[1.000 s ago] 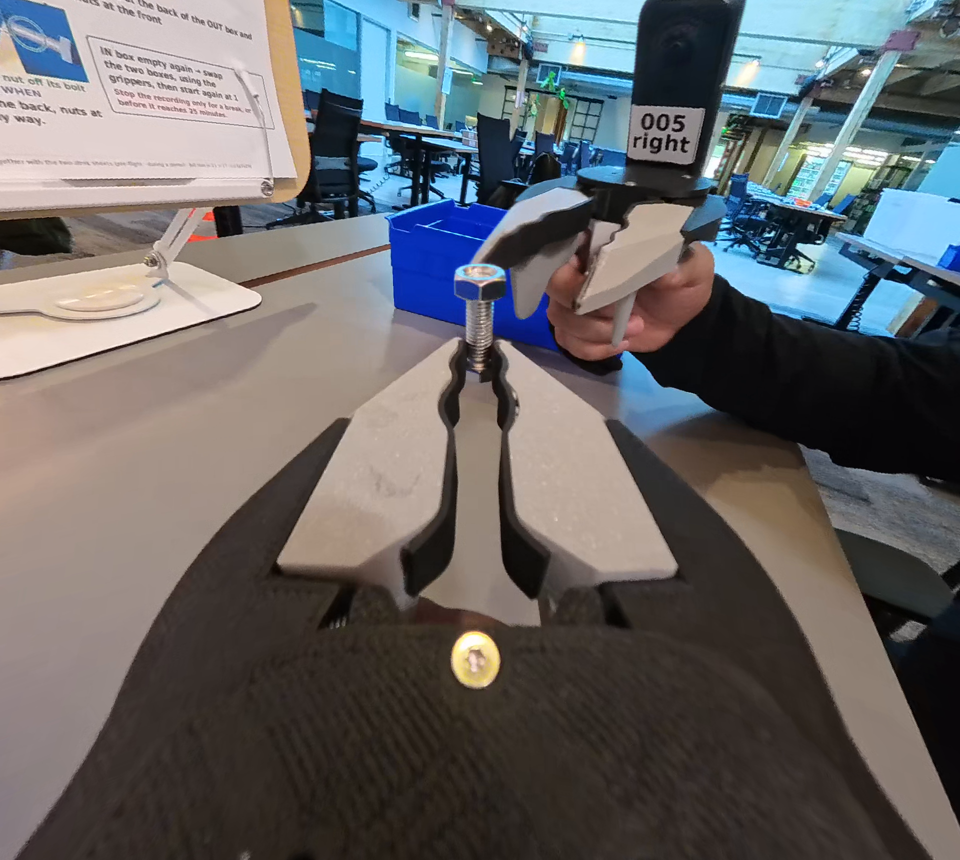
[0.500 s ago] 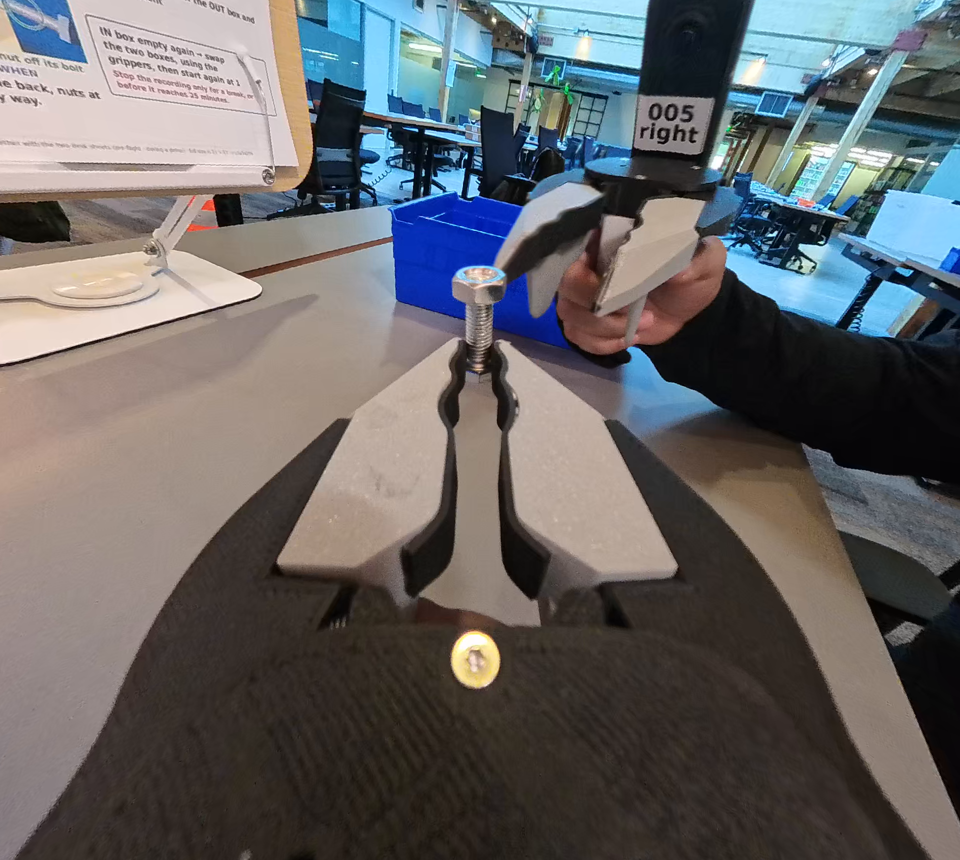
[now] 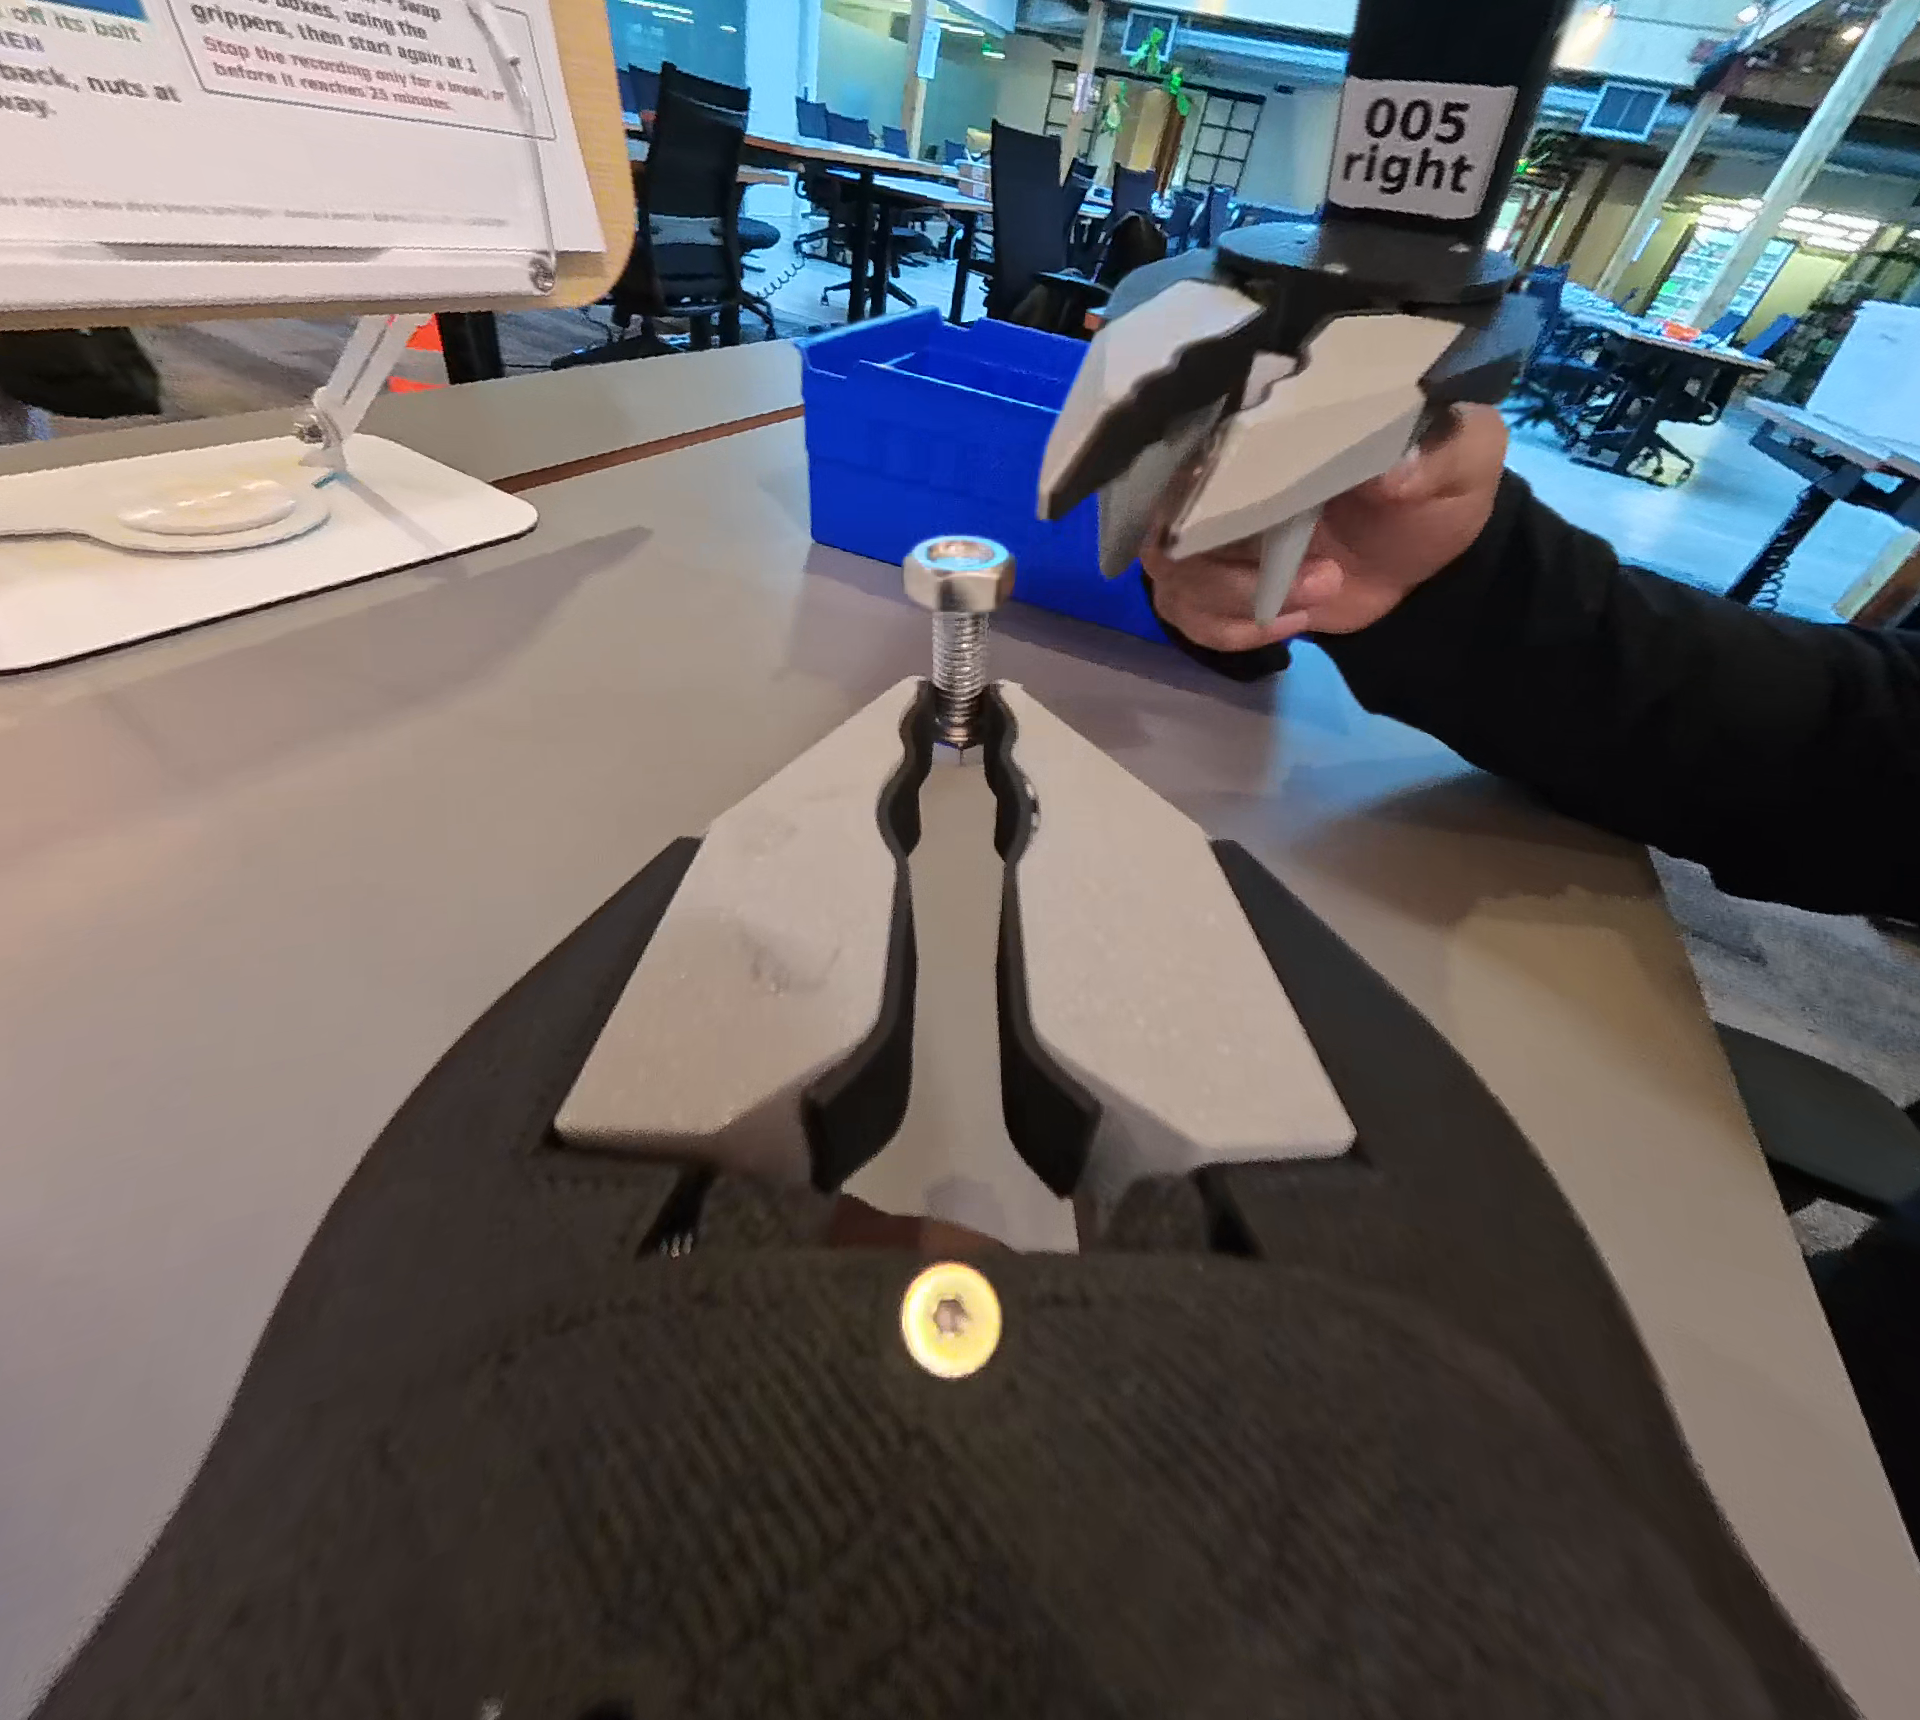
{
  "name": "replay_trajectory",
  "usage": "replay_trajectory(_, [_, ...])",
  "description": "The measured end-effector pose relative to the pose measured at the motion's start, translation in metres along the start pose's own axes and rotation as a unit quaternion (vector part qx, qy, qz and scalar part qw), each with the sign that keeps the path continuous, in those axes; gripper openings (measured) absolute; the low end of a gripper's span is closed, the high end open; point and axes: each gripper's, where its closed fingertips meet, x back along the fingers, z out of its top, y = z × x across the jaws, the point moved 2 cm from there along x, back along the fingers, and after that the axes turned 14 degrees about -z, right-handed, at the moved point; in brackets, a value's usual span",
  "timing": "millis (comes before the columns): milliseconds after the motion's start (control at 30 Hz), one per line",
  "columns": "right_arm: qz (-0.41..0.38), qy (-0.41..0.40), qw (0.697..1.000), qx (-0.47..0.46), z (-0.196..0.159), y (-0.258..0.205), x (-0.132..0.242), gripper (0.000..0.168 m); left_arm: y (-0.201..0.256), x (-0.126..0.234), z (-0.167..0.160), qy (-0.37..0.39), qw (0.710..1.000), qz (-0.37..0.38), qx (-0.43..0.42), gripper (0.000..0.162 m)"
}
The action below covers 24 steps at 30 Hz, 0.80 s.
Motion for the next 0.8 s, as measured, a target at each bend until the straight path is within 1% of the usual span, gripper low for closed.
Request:
replay_trajectory(33, [-0.004, 0.003, 1.0, -0.009, 0.002, 0.003, 0.0, 0.028, 0.001, 0.001, 0.002, 0.004, 1.0, -0.003, 0.0, 0.006])
replay_trajectory(167, [-0.013, -0.002, 1.0, -0.02, -0.001, 0.003, -0.008, 0.039, 0.007, -0.004, 0.001, -0.004, 1.0, -0.012, -0.012, 0.006])
replay_trajectory(233, [-0.008, -0.014, 1.0, -0.01, -0.007, -0.003, -0.013, 0.039, 0.011, -0.008, -0.002, -0.011, 1.0, -0.018, -0.015, 0.006])
replay_trajectory(267, [0.0, -0.02, 1.0, -0.003, -0.009, -0.007, -0.015, 0.035, 0.011, -0.009, -0.003, -0.014, 1.0, -0.019, -0.017, 0.006])
replay_trajectory(333, [0.0, -0.027, 1.0, 0.014, -0.013, -0.009, -0.014, 0.036, 0.009, -0.009, -0.005, -0.02, 1.0, -0.013, -0.017, 0.006])
replay_trajectory(367, [-0.003, -0.028, 0.999, 0.019, -0.013, -0.007, -0.013, 0.032, 0.007, -0.008, -0.005, -0.019, 1.0, -0.009, -0.015, 0.006])
replay_trajectory(400, [0.011, -0.023, 1.0, 0.018, -0.011, -0.009, -0.009, 0.01, 0.004, -0.006, -0.004, -0.016, 1.0, -0.003, -0.01, 0.006])
replay_trajectory(433, [0.033, -0.012, 0.999, 0.006, -0.007, -0.013, -0.004, 0.001, -0.001, -0.003, -0.003, -0.012, 1.0, 0.008, -0.004, 0.006])
replay_trajectory(500, [0.048, 0.002, 0.999, -0.025, -0.001, -0.012, 0.0, 0.011, -0.005, 0.002, -0.001, -0.002, 1.0, 0.01, 0.007, 0.006])
replay_trajectory(567, [0.026, -0.006, 0.999, -0.029, -0.003, -0.005, -0.004, 0.03, -0.004, 0.003, 0.001, 0.002, 1.0, 0.009, 0.006, 0.006])
replay_trajectory(667, [-0.009, -0.015, 1.0, -0.019, -0.01, 0.001, -0.013, 0.036, 0.003, -0.003, -0.002, -0.01, 1.0, -0.002, -0.005, 0.006])
replay_trajectory(700, [-0.01, -0.018, 1.0, -0.017, -0.011, 0.0, -0.016, 0.038, 0.006, -0.005, -0.003, -0.014, 1.0, -0.008, -0.008, 0.006])
replay_trajectory(800, [0.005, -0.025, 1.0, -0.011, -0.013, -0.007, -0.018, 0.037, 0.008, -0.009, -0.007, -0.023, 1.0, -0.015, -0.008, 0.006])
